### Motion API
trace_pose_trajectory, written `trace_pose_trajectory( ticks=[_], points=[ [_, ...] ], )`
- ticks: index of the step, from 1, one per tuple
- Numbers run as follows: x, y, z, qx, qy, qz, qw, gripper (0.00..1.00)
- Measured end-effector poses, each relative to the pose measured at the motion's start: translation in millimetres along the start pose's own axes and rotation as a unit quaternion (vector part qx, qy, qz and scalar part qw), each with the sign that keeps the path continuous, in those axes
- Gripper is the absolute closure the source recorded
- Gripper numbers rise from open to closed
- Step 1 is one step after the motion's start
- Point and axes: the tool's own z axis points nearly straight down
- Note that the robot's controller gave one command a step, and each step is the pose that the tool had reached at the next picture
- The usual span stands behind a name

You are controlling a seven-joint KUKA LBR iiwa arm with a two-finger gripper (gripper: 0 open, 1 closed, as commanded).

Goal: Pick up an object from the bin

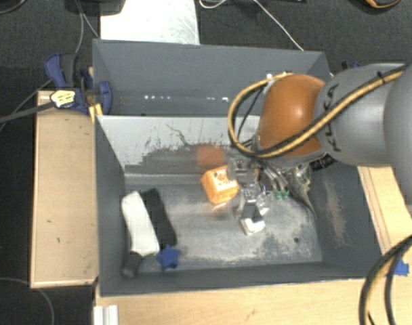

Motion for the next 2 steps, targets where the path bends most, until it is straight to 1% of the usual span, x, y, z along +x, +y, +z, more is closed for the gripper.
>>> trace_pose_trajectory(
  ticks=[1,2],
  points=[
    [-17.7,11,22,0.001,-0.0151,-0.074,0.9971,0.0],
    [-19.1,48,24,-0.001,-0.0188,0.043,0.9989,0.0]
  ],
)
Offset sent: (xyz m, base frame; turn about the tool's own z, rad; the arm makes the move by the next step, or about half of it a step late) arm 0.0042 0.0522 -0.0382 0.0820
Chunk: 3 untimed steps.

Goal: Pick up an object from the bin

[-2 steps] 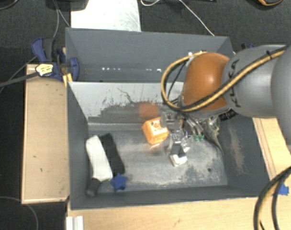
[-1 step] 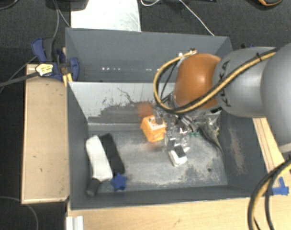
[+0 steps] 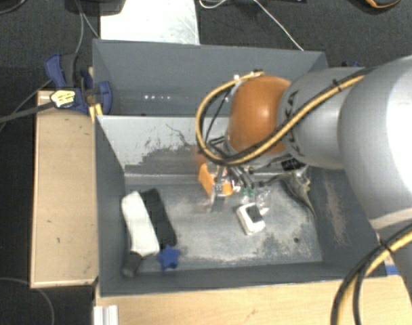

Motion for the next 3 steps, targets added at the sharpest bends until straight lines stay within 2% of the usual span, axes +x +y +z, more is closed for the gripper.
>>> trace_pose_trajectory(
  ticks=[1,2,3],
  points=[
    [-0.3,-7,1,-0.004,-0.0119,-0.084,0.9964,0.0],
    [26.3,-34,-51,0.0,-0.0008,0.019,0.9998,0.0],
    [0.0,-31,4,-0.004,-0.0213,-0.065,0.9977,0.0]
  ],
)
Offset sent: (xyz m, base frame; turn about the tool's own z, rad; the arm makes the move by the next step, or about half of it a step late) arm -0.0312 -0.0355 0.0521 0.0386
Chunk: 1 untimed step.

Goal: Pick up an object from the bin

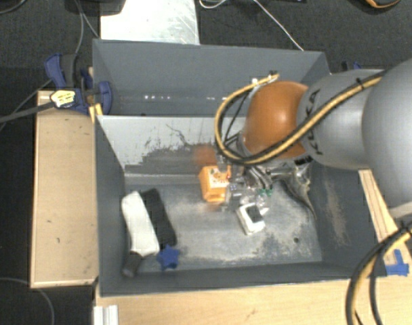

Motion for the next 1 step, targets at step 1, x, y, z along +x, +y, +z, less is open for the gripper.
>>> trace_pose_trajectory(
  ticks=[1],
  points=[
    [11.1,2.8,-22.8,0.0,0.0045,0.001,1.0,0.0]
  ],
)
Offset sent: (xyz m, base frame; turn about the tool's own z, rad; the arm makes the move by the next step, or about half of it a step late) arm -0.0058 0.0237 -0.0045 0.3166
